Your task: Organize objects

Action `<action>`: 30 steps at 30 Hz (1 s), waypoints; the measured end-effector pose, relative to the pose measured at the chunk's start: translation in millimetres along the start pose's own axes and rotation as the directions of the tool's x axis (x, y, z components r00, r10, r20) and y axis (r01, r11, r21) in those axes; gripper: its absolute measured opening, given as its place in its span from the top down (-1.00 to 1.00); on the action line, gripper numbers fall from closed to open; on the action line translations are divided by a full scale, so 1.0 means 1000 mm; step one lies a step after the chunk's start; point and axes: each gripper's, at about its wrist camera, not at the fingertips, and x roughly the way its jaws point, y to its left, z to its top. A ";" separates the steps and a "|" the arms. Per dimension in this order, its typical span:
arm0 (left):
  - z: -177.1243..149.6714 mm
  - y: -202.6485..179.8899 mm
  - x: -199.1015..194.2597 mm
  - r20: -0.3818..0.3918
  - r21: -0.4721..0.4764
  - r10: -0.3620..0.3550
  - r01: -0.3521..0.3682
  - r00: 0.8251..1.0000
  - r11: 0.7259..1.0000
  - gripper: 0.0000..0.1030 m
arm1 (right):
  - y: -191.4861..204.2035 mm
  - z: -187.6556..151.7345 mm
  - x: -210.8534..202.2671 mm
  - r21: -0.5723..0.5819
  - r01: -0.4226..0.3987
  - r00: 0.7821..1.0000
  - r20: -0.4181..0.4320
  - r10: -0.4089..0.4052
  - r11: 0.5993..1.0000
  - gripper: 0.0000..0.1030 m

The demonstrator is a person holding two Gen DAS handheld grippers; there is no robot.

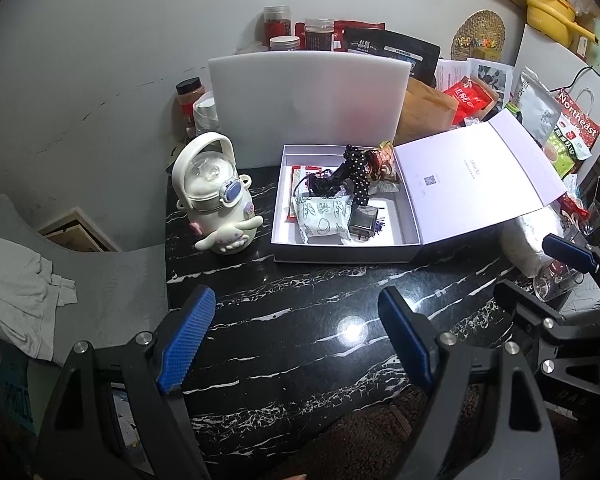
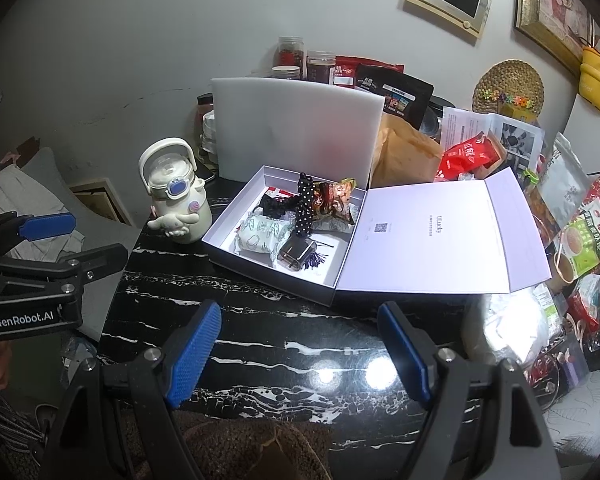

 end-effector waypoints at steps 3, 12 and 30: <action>-0.001 -0.001 -0.001 0.003 0.002 0.000 0.000 1.000 1.000 -0.61 | 0.000 0.000 0.000 0.000 0.002 1.000 -0.002 -0.002 1.000 -0.58; -0.002 -0.005 -0.003 -0.003 0.020 -0.011 0.011 1.000 1.000 -0.61 | -0.002 -0.005 -0.002 0.007 0.010 1.000 -0.007 -0.010 1.000 -0.58; -0.022 -0.011 0.003 -0.053 0.029 -0.032 0.034 0.998 0.999 -0.61 | -0.007 -0.022 -0.001 0.032 0.012 0.999 -0.046 -0.010 0.999 -0.58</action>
